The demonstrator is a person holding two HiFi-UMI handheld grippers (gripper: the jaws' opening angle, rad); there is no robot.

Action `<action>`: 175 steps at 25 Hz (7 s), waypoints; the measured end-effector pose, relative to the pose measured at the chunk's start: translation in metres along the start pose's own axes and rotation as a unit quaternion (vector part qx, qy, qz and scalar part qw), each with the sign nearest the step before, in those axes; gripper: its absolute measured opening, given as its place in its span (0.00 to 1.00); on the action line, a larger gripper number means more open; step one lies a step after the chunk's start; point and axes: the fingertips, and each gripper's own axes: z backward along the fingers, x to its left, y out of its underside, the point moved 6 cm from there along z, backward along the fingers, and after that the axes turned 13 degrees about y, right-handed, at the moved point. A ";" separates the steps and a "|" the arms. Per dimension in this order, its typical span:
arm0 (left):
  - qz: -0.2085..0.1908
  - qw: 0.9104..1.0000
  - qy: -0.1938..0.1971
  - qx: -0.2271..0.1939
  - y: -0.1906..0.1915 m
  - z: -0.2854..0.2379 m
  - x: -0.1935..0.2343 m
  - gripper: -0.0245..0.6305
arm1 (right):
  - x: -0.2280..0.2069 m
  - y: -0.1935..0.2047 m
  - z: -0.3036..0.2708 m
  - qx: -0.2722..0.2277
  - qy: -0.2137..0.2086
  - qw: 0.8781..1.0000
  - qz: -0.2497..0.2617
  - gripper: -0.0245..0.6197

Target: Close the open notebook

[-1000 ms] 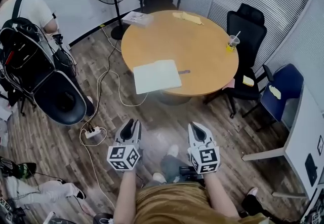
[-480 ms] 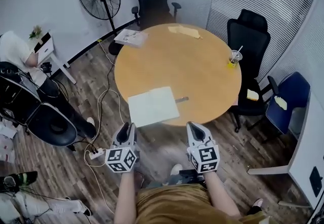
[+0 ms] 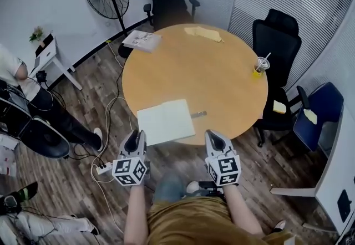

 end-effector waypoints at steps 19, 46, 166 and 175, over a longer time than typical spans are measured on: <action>0.012 1.000 0.006 0.007 -0.003 -0.040 0.042 0.20 | 0.012 -0.003 -0.064 0.022 -0.008 1.000 0.021 0.05; 0.083 0.991 -0.041 0.098 0.086 -0.030 0.083 0.20 | 0.044 0.057 -0.092 0.124 -0.061 0.989 0.047 0.06; 0.313 0.949 -0.024 0.026 0.140 -0.015 0.077 0.12 | 0.042 0.047 -0.057 0.097 -0.055 0.992 0.055 0.06; 0.293 0.956 -0.017 0.029 0.127 -0.017 0.068 0.10 | 0.043 0.037 -0.049 0.085 -0.059 0.993 0.053 0.06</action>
